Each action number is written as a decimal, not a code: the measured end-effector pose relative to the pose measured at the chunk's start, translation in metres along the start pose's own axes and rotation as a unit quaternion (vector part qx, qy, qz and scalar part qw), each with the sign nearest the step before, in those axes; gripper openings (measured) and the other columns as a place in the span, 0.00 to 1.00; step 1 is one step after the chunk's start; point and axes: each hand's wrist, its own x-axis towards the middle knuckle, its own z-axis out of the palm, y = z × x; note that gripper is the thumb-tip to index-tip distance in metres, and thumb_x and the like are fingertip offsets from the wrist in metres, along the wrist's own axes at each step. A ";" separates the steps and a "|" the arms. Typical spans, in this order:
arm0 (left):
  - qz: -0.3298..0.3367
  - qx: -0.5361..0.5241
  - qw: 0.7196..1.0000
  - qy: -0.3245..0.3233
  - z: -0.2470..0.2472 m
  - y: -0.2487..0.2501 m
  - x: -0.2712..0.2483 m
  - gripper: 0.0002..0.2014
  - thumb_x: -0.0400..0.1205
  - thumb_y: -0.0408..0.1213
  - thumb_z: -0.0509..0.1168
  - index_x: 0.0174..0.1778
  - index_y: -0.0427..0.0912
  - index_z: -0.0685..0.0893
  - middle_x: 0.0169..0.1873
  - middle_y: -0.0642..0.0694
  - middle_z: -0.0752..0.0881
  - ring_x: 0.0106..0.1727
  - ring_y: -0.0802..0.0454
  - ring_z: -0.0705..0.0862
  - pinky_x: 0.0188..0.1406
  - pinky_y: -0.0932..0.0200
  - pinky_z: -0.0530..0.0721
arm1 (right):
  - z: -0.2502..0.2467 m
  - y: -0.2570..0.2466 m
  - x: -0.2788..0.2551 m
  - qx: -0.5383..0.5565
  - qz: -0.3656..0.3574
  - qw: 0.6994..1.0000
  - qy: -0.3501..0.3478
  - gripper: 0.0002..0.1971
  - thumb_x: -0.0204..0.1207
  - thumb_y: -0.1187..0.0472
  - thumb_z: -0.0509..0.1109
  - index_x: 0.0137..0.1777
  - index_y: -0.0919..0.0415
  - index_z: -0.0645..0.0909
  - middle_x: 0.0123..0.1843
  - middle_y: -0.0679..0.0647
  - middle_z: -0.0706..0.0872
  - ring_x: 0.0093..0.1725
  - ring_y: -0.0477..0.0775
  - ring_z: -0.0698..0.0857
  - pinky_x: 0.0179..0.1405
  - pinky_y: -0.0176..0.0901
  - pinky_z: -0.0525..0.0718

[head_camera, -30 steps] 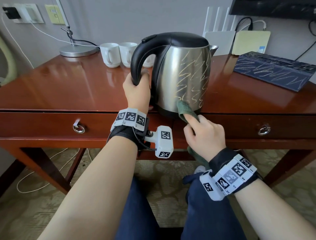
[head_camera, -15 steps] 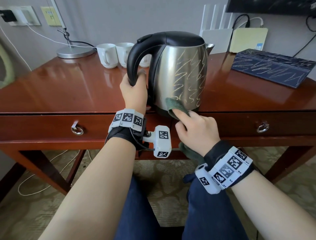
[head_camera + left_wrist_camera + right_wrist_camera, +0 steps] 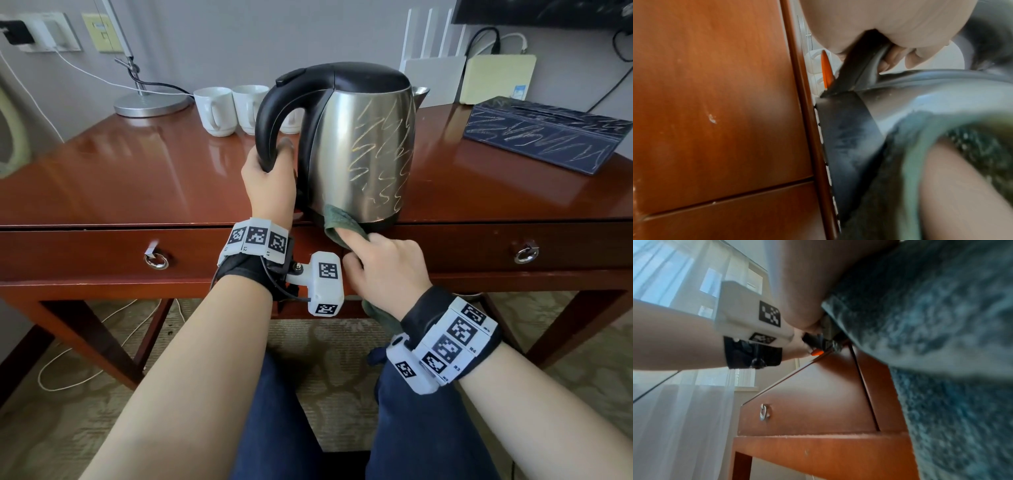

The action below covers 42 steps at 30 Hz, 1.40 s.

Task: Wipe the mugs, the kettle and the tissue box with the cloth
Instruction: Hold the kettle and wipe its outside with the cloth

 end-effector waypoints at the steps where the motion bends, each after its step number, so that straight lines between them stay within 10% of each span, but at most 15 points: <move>1: 0.001 0.002 1.000 -0.002 -0.001 0.000 0.000 0.14 0.84 0.34 0.65 0.33 0.45 0.70 0.27 0.47 0.71 0.30 0.51 0.69 0.30 0.60 0.71 | -0.003 -0.002 0.005 -0.006 -0.003 1.000 0.006 0.24 0.69 0.59 0.56 0.60 0.56 0.87 0.21 0.54 0.74 0.15 0.61 0.72 0.20 0.36 0.64; 9: -0.004 0.008 1.000 -0.016 -0.003 0.001 -0.001 0.13 0.85 0.35 0.66 0.35 0.45 0.73 0.24 0.51 0.73 0.23 0.59 0.71 0.26 0.64 0.73 | -0.017 0.007 0.015 -0.021 0.037 0.994 0.096 0.22 0.69 0.63 0.59 0.61 0.56 0.87 0.23 0.55 0.78 0.18 0.62 0.73 0.20 0.37 0.68; 19: 0.001 0.006 1.000 -0.017 -0.003 0.003 -0.003 0.12 0.84 0.35 0.66 0.35 0.46 0.74 0.26 0.50 0.73 0.28 0.56 0.71 0.31 0.61 0.73 | -0.003 -0.004 0.001 -0.026 -0.005 0.999 -0.040 0.25 0.69 0.58 0.55 0.60 0.57 0.87 0.20 0.55 0.74 0.14 0.60 0.73 0.19 0.37 0.64; 42: 0.009 0.007 1.000 -0.018 -0.003 0.004 -0.006 0.16 0.85 0.34 0.65 0.31 0.46 0.71 0.22 0.52 0.72 0.22 0.59 0.70 0.24 0.66 0.72 | -0.017 0.007 0.012 0.002 0.007 0.998 0.066 0.23 0.69 0.62 0.58 0.59 0.56 0.88 0.22 0.55 0.76 0.16 0.62 0.72 0.18 0.39 0.70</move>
